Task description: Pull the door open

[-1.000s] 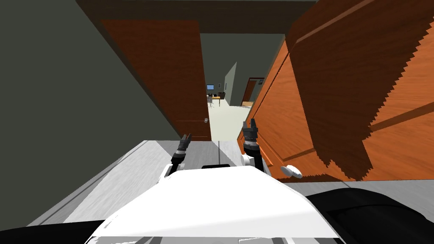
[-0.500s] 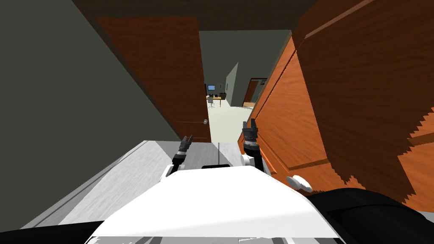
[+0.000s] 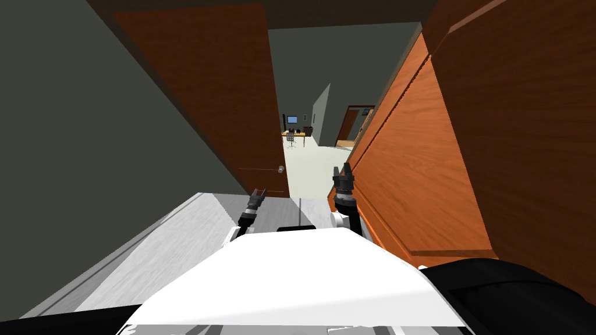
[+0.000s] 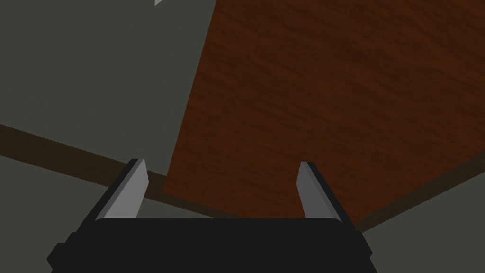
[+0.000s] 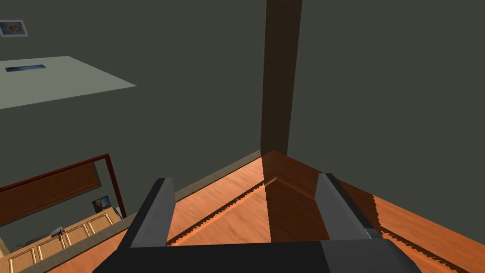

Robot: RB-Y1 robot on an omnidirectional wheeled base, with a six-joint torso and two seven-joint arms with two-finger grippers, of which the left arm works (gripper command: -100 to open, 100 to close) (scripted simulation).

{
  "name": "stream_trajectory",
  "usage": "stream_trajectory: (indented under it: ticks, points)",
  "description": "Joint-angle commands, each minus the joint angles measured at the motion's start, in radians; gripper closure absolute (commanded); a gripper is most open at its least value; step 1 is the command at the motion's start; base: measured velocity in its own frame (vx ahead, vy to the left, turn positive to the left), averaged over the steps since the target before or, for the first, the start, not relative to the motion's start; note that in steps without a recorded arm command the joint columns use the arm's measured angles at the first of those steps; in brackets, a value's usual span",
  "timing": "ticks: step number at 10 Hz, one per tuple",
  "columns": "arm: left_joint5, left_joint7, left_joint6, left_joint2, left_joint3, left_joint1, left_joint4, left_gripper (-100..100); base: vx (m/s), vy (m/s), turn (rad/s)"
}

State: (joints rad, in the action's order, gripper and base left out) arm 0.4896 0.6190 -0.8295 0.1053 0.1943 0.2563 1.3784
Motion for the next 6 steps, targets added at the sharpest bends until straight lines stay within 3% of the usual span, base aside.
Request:
stream_trajectory:
  ticks: [1,6]
  points:
    - [0.022,0.038,-0.01,-0.004,0.009,-0.012,-0.042,-100,0.136,-0.084,0.05]
    - [0.074,0.127,-0.034,-0.011,0.033,-0.043,-0.15,-100,0.128,-0.056,0.053]
